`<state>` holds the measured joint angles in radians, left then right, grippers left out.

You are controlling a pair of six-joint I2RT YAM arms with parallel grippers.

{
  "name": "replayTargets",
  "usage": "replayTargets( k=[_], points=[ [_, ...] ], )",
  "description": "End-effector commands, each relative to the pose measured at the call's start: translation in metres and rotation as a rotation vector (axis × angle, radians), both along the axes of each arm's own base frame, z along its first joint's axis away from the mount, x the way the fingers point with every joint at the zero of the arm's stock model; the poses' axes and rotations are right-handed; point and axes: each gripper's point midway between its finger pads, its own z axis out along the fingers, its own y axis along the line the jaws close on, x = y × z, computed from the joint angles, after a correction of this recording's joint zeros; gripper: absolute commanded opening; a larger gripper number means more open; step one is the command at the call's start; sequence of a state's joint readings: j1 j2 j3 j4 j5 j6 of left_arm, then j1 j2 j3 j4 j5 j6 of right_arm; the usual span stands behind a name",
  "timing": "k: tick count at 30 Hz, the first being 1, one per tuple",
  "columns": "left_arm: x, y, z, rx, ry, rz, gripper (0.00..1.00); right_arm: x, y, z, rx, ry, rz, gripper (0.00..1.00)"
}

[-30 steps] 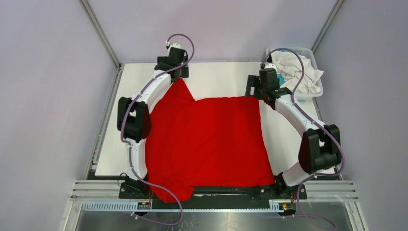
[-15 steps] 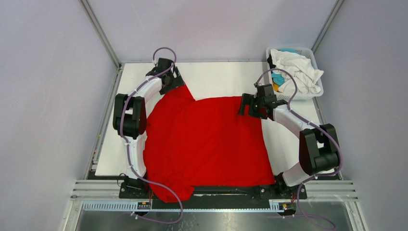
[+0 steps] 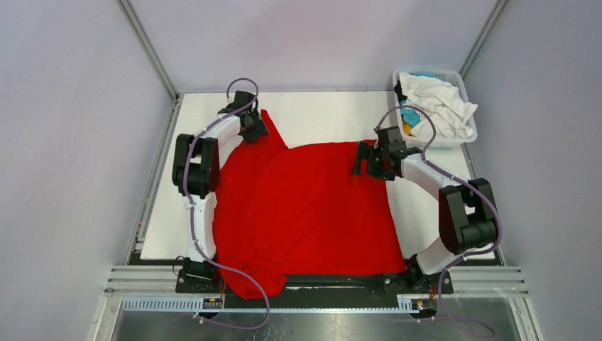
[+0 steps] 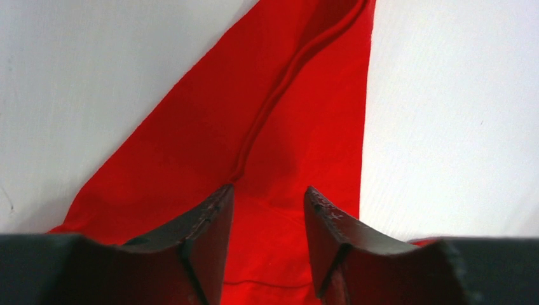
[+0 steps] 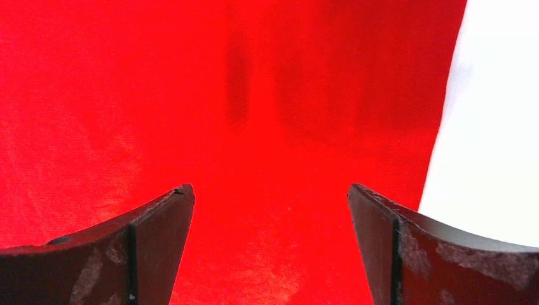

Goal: Fold and stack the t-shirts
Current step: Flatten out the tshirt

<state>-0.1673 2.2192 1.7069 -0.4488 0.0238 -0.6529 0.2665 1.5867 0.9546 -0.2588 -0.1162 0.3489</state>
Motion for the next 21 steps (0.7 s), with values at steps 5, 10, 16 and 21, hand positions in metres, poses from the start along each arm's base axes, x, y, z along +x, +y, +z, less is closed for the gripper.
replayTargets(
  k=[5,10,16,21],
  points=[
    [0.023,-0.003,0.008,-0.029,-0.051,0.026,0.32,0.006,-0.002,0.007,-0.025,-0.007,-0.013,0.99],
    [0.024,-0.007,0.009,-0.058,-0.045,0.027,0.03,0.006,-0.005,0.006,-0.039,-0.005,-0.018,0.99],
    [0.019,-0.01,0.031,-0.061,-0.077,0.038,0.0,0.007,-0.005,0.005,-0.042,0.002,-0.021,0.99],
    [0.016,-0.024,0.051,-0.052,-0.114,0.029,0.0,0.007,-0.006,0.007,-0.049,0.007,-0.02,1.0]
  ],
)
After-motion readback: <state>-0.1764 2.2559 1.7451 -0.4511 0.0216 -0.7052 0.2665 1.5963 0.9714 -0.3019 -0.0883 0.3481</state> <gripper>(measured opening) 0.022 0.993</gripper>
